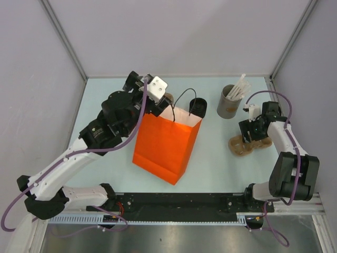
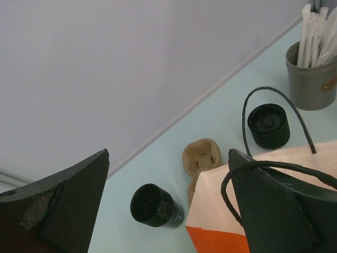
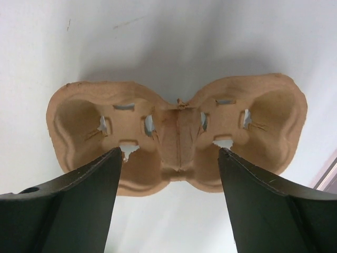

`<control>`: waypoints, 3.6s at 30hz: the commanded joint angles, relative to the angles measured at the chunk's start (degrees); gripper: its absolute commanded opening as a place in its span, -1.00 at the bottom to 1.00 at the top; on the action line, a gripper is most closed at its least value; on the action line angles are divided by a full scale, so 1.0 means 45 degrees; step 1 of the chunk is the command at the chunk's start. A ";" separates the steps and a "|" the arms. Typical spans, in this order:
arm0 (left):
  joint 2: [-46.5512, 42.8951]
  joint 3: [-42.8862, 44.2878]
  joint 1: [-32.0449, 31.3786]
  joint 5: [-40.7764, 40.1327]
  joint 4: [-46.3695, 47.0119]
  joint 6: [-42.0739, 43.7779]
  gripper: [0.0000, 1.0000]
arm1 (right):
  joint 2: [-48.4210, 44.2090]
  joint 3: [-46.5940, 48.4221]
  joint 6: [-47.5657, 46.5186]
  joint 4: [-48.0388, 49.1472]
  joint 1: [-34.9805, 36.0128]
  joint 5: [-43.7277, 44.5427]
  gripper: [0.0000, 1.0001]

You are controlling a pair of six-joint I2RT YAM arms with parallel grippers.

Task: Pack the takeout coffee

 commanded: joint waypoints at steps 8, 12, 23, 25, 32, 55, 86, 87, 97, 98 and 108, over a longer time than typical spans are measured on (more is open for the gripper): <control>-0.0473 -0.1171 0.0082 0.1241 0.0117 -0.0752 0.99 | 0.0442 -0.0446 0.0373 0.0893 0.0561 0.1234 0.48; -0.0044 -0.0373 0.0082 0.1553 -0.0018 -0.0790 0.99 | 0.0579 -0.0504 0.0392 0.0952 0.0581 0.1312 0.43; 0.0778 0.0979 0.0024 0.1261 0.0116 -0.1257 0.96 | 0.0540 -0.0719 0.0373 0.1148 0.0522 0.1234 0.38; 0.0700 0.0317 0.0024 0.1300 0.0312 -0.1454 0.95 | 0.0482 -0.0739 0.0353 0.1089 0.0484 0.1137 0.38; 0.0076 -0.1756 0.0063 0.0830 0.0880 -0.1396 0.94 | 0.0657 -0.0836 0.0275 0.1070 0.0386 0.1058 0.37; -0.0315 -0.3494 0.0082 0.1553 0.1387 -0.1728 0.97 | -0.2583 -0.0291 0.1387 0.0055 0.4344 0.2852 0.39; -0.2426 -0.4687 0.2699 0.3194 -0.0194 -0.1201 1.00 | 0.2259 1.0646 0.2092 -0.5141 1.1438 -0.0818 0.39; -0.2464 -0.4686 0.2719 0.3252 -0.0272 -0.1182 0.99 | 0.2259 1.0880 0.2014 -0.5200 1.1576 -0.0759 0.39; -0.2874 -0.4647 0.3070 0.3487 -0.0761 -0.1006 0.99 | 0.2181 1.2852 0.1740 -0.5747 1.2300 -0.0406 0.40; -0.2952 -0.4647 0.3090 0.3487 -0.0839 -0.0967 1.00 | 0.2200 1.3435 0.1721 -0.5766 1.2281 -0.0426 0.40; -0.3500 -0.4744 0.3461 0.3409 -0.1425 -0.0810 0.99 | 0.1851 1.3699 0.2168 -0.3682 1.0605 0.1019 0.38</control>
